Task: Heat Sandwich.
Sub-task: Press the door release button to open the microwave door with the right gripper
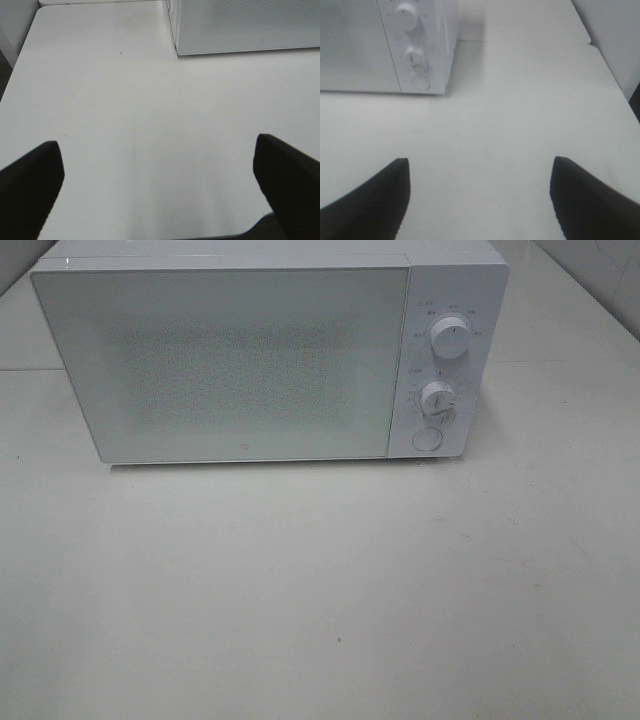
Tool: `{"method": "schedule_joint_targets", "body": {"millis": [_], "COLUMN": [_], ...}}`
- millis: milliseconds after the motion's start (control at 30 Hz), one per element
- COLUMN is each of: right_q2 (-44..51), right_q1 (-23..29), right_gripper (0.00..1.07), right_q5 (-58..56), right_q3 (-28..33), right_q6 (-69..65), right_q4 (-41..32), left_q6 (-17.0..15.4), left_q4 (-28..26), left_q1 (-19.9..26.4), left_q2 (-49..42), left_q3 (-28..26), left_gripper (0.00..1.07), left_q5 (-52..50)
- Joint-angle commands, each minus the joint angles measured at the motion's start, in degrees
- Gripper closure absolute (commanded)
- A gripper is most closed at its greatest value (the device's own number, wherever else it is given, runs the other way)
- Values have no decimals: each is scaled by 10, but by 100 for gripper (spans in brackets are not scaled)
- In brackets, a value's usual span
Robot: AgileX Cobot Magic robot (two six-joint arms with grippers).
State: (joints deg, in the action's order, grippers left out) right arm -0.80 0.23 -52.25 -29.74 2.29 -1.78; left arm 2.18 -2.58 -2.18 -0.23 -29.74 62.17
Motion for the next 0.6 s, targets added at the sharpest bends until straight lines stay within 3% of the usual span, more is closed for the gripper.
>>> {"method": "schedule_joint_targets", "body": {"millis": [33, 600], "right_q2": [-33, -292], "right_q1": [-2, -2], "right_gripper": [32, 32], "right_q5": [64, 405], "right_q3": [-5, 41], "right_q6": [-6, -6], "right_q4": [-2, -2], "left_q6": [-2, -1], "left_q4": [-1, -1], "left_q1": [3, 3], "left_q2": [-7, -7], "left_q3": [1, 1], "left_gripper": [9, 9], "left_q5": [-7, -7]}}
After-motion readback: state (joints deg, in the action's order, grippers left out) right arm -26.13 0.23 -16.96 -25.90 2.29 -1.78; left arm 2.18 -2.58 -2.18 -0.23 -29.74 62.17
